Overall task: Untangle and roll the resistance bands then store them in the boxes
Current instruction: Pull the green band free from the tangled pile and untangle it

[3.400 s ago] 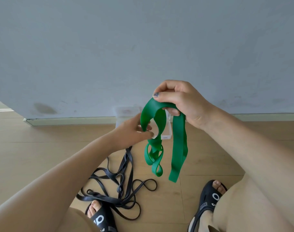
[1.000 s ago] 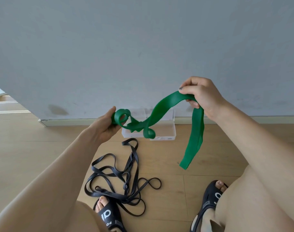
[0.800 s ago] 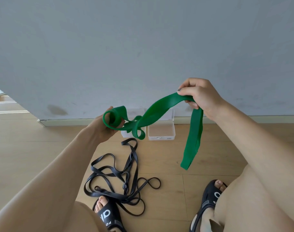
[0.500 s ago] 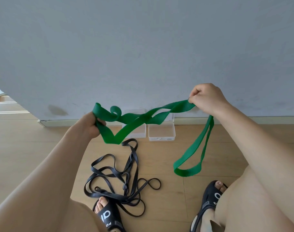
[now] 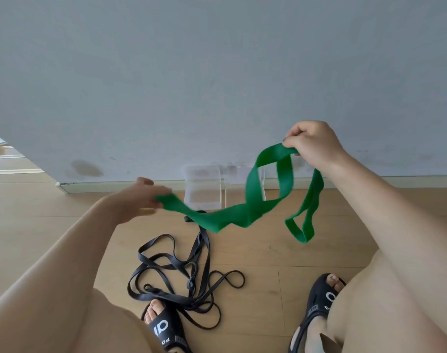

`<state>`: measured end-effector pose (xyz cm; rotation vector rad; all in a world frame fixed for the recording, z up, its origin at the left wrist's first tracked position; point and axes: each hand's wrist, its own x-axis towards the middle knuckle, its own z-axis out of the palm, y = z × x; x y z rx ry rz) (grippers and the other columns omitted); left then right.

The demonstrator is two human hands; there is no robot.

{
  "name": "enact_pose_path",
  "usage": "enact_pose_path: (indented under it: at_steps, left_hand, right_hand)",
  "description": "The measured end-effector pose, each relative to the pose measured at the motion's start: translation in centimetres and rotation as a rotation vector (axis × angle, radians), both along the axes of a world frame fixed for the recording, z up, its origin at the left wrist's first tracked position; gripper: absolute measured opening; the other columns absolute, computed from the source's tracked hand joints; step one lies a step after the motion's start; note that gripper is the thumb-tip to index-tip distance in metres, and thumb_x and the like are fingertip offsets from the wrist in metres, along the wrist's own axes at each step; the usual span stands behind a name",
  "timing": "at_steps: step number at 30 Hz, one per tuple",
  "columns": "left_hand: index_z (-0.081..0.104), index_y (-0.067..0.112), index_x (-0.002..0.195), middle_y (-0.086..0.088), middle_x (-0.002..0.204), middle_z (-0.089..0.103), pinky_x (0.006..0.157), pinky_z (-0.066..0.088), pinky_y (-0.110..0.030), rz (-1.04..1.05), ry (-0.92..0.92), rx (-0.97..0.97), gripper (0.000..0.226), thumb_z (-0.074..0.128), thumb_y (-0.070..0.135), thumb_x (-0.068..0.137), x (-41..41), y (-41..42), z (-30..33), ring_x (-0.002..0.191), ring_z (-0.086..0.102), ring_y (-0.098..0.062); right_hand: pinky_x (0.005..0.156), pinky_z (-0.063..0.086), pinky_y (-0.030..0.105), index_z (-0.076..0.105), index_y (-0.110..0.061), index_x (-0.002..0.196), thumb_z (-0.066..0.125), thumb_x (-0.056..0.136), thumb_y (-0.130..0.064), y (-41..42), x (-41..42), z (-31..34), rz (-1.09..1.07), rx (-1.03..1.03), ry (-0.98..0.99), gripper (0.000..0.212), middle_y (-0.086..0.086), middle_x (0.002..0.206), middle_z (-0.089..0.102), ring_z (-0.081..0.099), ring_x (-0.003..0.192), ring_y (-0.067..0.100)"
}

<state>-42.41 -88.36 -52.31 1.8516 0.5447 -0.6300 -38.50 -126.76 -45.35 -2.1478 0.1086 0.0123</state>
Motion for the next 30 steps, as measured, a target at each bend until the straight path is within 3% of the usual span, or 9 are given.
enact_pose_path:
  at_steps: [2,5,11,15,18,20,22,25,30]
  left_hand:
    - [0.019,0.026,0.156,-0.015,0.141,0.055,0.110,0.043,-0.051,-0.285,0.060,0.379,0.095,0.079,0.045,0.086,-0.4,-0.5,-1.0,0.130,0.053,-0.034]
    - [0.011,0.037,0.158,-0.018,0.161,0.030,0.116,0.036,-0.054,-0.472,0.031,0.542,0.106,0.079,0.057,0.080,-0.5,-2.5,-1.3,0.143,0.039,-0.038]
    - [0.027,0.057,0.149,0.011,0.159,0.037,0.123,0.028,-0.040,-0.528,-0.293,0.047,0.094,0.085,0.052,0.076,-1.0,-8.2,1.1,0.150,0.029,-0.009]
    - [0.043,0.047,0.148,0.021,0.153,0.047,0.123,0.028,-0.036,-0.597,-0.413,-0.127,0.067,0.075,0.045,0.089,-1.8,-11.0,2.2,0.145,0.036,0.003]
    - [0.058,0.018,0.137,0.009,0.137,0.065,0.115,0.042,-0.032,-0.525,-0.471,-0.218,0.037,0.064,0.025,0.102,-2.0,-12.6,2.6,0.131,0.056,-0.003]
    - [0.061,0.006,0.120,0.003,0.116,0.072,0.109,0.048,-0.041,-0.490,-0.512,-0.227,0.020,0.057,0.019,0.105,-1.9,-12.9,2.8,0.113,0.065,-0.009]
    - [0.057,0.001,0.110,-0.007,0.105,0.070,0.110,0.044,-0.055,-0.481,-0.520,-0.254,0.021,0.056,0.022,0.106,-1.7,-12.8,3.0,0.103,0.064,-0.018]
    - [0.049,-0.005,0.116,-0.022,0.118,0.069,0.116,0.041,-0.050,-0.483,-0.482,-0.303,0.024,0.048,0.018,0.109,-1.7,-12.7,3.0,0.116,0.064,-0.033]
    - [0.052,-0.002,0.106,-0.012,0.106,0.058,0.117,0.040,-0.049,-0.501,-0.488,-0.390,0.027,0.048,0.025,0.104,-1.9,-12.9,3.6,0.110,0.059,-0.024]
  right_hand:
    - [0.062,0.047,0.024,0.070,-0.013,0.082,0.069,0.089,-0.011,0.9,-0.6,0.4,0.108,0.093,0.015,0.007,0.003,0.075,0.067,0.060,0.066,0.010]
    - [0.057,0.043,0.020,0.068,-0.012,0.087,0.069,0.093,-0.011,2.5,-1.5,0.5,0.293,0.119,0.058,0.007,0.007,0.075,0.063,0.056,0.063,0.010]
    - [0.056,0.038,0.025,0.068,-0.009,0.088,0.068,0.095,-0.008,4.9,-2.2,-0.1,0.443,0.193,0.129,0.007,0.013,0.074,0.058,0.051,0.066,0.022]
    - [0.046,0.033,0.021,0.066,-0.007,0.091,0.065,0.097,-0.003,5.0,-2.2,0.0,0.450,0.288,0.149,0.007,0.005,0.065,0.055,0.047,0.051,0.013]
    - [0.043,0.027,0.023,0.064,-0.004,0.095,0.064,0.097,-0.001,4.5,-1.9,0.1,0.456,0.324,0.157,0.004,0.007,0.067,0.051,0.039,0.051,0.015]
    - [0.044,0.025,0.025,0.064,-0.006,0.095,0.064,0.097,-0.004,4.2,-1.9,0.1,0.488,0.326,0.173,0.003,0.007,0.068,0.053,0.036,0.052,0.017]
    - [0.045,0.026,0.025,0.064,-0.008,0.095,0.064,0.098,-0.007,4.0,-1.9,0.1,0.520,0.338,0.188,0.003,0.005,0.068,0.055,0.035,0.051,0.016]
    - [0.044,0.025,0.025,0.064,-0.009,0.096,0.064,0.098,-0.007,4.1,-1.9,0.3,0.527,0.383,0.200,0.002,0.007,0.071,0.056,0.033,0.054,0.018]
    - [0.048,0.016,0.031,0.062,-0.012,0.100,0.062,0.098,-0.008,4.0,-1.9,0.4,0.530,0.448,0.279,0.005,0.010,0.074,0.058,0.029,0.055,0.019]
